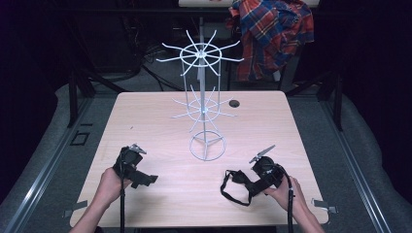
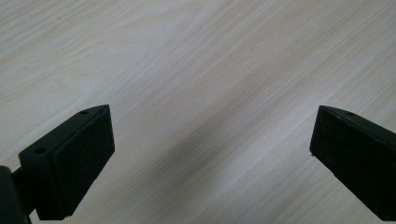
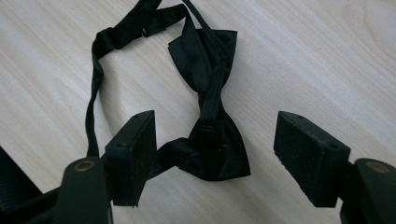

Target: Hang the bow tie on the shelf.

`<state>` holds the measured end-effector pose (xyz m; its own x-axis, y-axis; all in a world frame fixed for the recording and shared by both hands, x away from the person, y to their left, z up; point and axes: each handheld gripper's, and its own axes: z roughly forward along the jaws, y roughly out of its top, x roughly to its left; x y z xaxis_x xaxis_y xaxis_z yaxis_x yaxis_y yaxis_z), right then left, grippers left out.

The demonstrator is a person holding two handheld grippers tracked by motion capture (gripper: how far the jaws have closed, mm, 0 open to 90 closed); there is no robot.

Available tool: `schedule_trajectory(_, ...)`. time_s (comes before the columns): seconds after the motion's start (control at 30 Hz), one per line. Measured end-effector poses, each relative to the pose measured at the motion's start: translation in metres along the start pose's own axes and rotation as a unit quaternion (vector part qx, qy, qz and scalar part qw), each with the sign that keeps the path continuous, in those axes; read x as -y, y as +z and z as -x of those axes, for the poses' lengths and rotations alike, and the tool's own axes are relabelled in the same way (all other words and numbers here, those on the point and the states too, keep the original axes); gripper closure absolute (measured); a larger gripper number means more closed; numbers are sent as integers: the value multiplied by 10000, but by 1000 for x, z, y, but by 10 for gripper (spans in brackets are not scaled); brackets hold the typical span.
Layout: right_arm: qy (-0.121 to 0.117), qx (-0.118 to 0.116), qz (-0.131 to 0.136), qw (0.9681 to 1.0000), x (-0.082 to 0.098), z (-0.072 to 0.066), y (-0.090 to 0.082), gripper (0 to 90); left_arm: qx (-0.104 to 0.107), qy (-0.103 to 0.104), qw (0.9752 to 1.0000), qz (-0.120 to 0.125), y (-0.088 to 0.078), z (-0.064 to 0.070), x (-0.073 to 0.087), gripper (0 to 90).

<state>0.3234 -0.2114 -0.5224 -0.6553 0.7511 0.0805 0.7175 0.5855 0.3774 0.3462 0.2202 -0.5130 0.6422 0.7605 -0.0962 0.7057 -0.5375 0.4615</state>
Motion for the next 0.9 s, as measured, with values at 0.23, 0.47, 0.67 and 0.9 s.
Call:
schedule_trajectory(0.23,6,188,-56,9998,-3,2,8,402,1,9,10000,-16,2,1,-1,0)
schedule_trajectory(0.47,-33,340,-301,9990,-4,3,16,486,-17,18,10000,-32,1,2,-1,0)
schedule_trajectory(0.67,-15,295,-360,9989,-3,2,22,573,-18,18,10000,-32,1,2,-1,0)
schedule_trajectory(0.9,-165,301,-444,9984,-3,-4,26,695,-15,27,10000,-36,1,2,0,0)
